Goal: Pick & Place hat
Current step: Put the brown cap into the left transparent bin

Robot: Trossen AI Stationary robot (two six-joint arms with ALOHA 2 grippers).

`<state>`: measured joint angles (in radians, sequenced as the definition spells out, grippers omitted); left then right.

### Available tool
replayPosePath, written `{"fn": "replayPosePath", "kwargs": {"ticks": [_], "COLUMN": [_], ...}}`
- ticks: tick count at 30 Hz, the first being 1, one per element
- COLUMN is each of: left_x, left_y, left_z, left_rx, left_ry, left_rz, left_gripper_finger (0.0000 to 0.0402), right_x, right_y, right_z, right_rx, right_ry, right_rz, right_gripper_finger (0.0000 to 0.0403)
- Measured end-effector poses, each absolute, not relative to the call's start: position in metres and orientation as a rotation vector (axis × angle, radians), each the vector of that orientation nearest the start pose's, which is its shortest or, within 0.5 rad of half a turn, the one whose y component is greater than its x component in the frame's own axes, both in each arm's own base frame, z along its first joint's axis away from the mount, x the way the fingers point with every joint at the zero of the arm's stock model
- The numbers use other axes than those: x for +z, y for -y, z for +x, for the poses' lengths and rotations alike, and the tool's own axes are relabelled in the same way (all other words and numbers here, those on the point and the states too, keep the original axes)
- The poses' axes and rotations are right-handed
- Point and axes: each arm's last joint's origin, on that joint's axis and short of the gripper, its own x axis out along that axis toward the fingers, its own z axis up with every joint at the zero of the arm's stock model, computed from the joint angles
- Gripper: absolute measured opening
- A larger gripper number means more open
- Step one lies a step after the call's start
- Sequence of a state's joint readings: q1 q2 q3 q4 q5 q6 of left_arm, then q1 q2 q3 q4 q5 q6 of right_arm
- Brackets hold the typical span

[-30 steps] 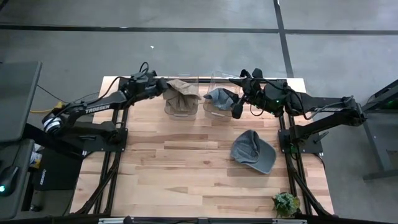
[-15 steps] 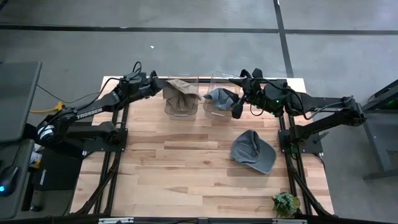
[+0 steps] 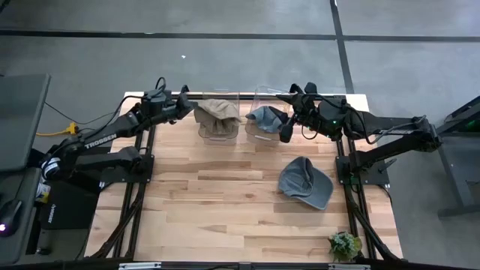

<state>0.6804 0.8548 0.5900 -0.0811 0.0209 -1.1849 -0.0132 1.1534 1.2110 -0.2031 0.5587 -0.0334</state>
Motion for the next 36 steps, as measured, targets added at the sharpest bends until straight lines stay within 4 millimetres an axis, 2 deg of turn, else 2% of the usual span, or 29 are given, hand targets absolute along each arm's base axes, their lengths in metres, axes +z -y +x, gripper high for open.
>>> {"fn": "replayPosePath", "kwargs": {"ticks": [11,15,19,21,23,29,36], "left_x": [0.275,0.281,0.284,0.282,0.278,0.265,0.255], "left_y": [-0.113,-0.108,-0.1,-0.095,-0.089,-0.075,-0.074], "left_z": [0.141,0.138,0.139,0.144,0.15,0.159,0.171], "left_rx": [0.721,0.636,0.476,0.438,0.453,0.648,0.723], "left_ry": [0.165,0.173,0.097,0.049,0.012,-0.038,-0.068], "left_rz": [-1.257,-1.285,-1.353,-1.373,-1.373,-1.275,-1.246], "left_gripper_finger": [0.0128,0.0087,0.0018,0.0008,0.0007,0.0001,0.0], "right_x": [0.405,0.405,0.405,0.405,0.405,0.402,0.398], "right_y": [0.019,0.019,0.019,0.02,0.022,0.026,0.025], "right_z": [0.245,0.245,0.245,0.245,0.246,0.249,0.256], "right_rx": [-0.576,-0.577,-0.581,-0.589,-0.596,-0.602,-0.588], "right_ry": [-0.152,-0.152,-0.152,-0.152,-0.156,-0.164,-0.172], "right_rz": [-0.072,-0.072,-0.073,-0.073,-0.072,-0.064,-0.065], "right_gripper_finger": [0.0197,0.0197,0.0197,0.0197,0.0197,0.0197,0.0197]}}
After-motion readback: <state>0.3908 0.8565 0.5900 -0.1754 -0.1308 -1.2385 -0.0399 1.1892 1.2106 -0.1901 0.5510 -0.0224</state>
